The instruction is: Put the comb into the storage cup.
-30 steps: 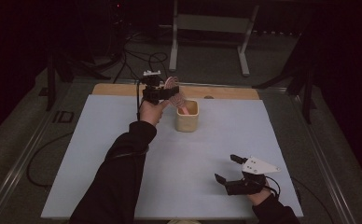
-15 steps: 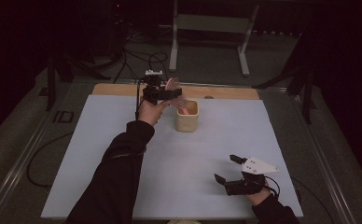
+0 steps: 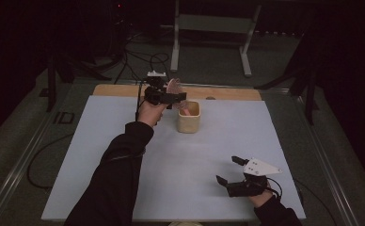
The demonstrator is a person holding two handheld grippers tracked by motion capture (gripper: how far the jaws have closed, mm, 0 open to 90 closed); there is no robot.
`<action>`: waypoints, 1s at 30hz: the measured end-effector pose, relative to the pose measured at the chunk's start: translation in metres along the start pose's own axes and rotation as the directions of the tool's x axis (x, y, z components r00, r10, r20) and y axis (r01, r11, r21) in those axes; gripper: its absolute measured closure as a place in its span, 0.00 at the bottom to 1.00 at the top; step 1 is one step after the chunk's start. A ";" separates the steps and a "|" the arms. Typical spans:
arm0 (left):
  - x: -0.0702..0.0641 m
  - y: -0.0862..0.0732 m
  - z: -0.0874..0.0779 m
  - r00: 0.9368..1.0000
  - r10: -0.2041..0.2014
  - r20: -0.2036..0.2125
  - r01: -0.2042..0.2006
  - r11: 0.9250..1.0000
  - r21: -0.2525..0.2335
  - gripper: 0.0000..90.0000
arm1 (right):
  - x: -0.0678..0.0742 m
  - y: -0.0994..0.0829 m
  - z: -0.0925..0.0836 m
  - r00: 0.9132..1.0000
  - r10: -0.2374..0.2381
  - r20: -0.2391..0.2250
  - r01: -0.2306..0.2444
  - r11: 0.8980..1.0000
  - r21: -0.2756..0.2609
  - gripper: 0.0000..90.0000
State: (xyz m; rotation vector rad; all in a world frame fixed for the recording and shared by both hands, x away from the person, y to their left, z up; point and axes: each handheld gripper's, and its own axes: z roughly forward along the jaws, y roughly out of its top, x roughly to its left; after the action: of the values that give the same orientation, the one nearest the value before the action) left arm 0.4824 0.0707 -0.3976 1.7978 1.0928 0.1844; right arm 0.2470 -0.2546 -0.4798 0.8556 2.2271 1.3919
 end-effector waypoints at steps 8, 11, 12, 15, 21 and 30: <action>-0.002 -0.001 -0.003 0.999 0.037 -0.006 -0.037 0.999 0.000 0.00 | 0.000 0.001 -0.001 1.000 0.003 0.002 -0.003 1.000 0.000 0.10; -0.002 -0.001 -0.005 0.999 0.047 -0.006 -0.047 0.999 -0.002 0.00 | 0.000 0.001 -0.001 1.000 0.000 0.002 0.000 1.000 -0.001 0.10; -0.003 -0.001 -0.005 0.998 0.058 -0.007 -0.058 0.998 0.001 0.00 | 0.000 0.001 -0.001 1.000 0.004 0.003 -0.004 1.000 -0.001 0.10; -0.004 -0.001 -0.006 0.998 0.068 -0.012 -0.068 0.998 0.003 0.00 | 0.000 0.001 -0.001 1.000 0.003 0.002 -0.003 1.000 0.000 0.10; -0.006 -0.001 -0.011 0.995 0.098 -0.008 -0.098 0.995 -0.005 0.00 | 0.000 0.001 -0.001 1.000 0.002 0.004 -0.002 1.000 -0.003 0.10; -0.005 -0.004 -0.020 0.989 0.144 0.011 -0.144 0.990 -0.001 0.00 | 0.000 0.001 -0.001 1.000 -0.001 0.005 0.001 1.000 -0.004 0.10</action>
State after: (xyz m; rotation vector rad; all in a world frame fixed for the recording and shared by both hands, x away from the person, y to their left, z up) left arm 0.4661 0.0808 -0.3889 1.8762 0.9553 0.2615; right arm 0.2469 -0.2551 -0.4784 0.8549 2.2200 1.3922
